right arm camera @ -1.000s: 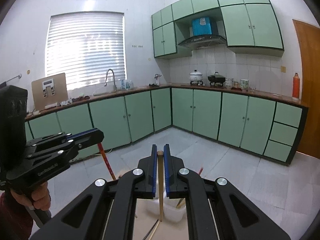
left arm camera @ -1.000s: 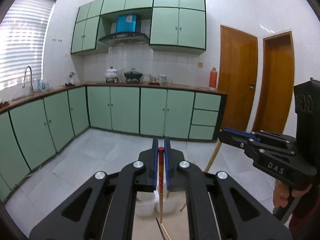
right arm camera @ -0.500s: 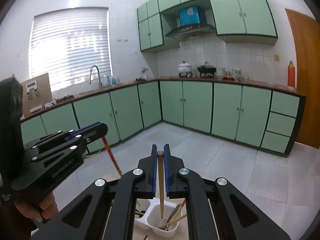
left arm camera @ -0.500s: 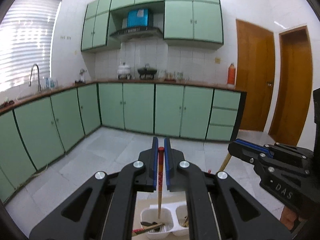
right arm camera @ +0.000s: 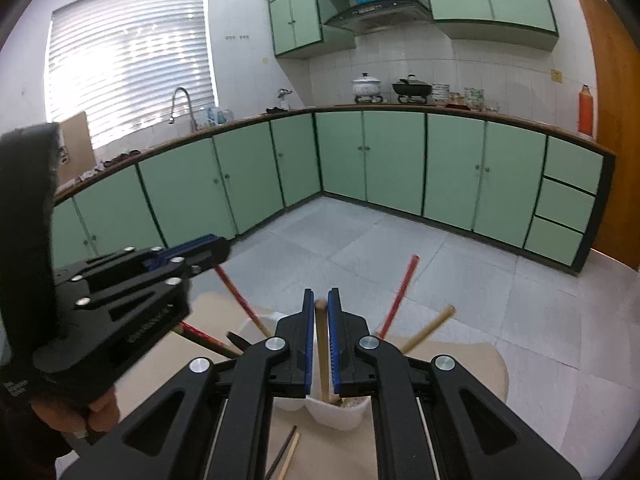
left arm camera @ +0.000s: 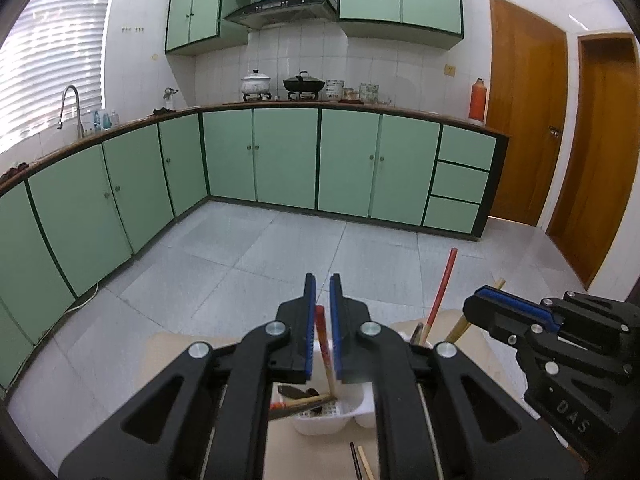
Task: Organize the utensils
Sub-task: 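Lower chopsticks into the holder and open both grippers, then withdraw both open grippers toward the last chopsticks, then close left gripper on black chopstick while right gripper grasps red-patterned chopstick, then lift both chopsticks and carry them above the white holder, then lower chopsticks into the holder and open both grippers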
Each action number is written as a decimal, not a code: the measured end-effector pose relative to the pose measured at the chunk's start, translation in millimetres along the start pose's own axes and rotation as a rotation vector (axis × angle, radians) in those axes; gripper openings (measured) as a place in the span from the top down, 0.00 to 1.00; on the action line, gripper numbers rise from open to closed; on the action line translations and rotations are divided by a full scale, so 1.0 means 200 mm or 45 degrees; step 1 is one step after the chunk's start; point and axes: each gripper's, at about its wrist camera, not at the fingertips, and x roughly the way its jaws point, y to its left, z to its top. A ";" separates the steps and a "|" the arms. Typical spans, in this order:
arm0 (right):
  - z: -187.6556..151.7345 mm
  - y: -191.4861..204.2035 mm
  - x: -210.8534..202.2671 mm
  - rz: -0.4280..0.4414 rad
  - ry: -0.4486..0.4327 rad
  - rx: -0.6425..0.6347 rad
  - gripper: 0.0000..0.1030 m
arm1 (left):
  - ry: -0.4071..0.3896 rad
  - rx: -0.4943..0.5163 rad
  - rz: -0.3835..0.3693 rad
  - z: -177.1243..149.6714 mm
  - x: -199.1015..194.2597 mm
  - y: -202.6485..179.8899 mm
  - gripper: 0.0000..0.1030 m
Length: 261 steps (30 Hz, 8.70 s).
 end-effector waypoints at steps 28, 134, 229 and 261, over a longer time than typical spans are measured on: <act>-0.75 0.04 -0.53 -0.119 -0.038 0.167 0.29 | -0.002 -0.016 0.080 -0.69 -0.65 -0.05 0.33; -1.46 0.08 -0.55 -0.217 0.207 0.267 0.94 | 0.396 0.023 0.054 -1.47 -0.47 -0.43 0.72; -0.36 -0.01 -0.77 0.030 -0.086 0.087 0.94 | -0.107 -0.027 -0.075 -0.54 -0.85 -0.24 0.94; 0.31 -0.06 -0.41 -0.014 -0.305 0.033 0.94 | -0.418 -0.097 0.036 0.19 -0.41 -0.18 0.94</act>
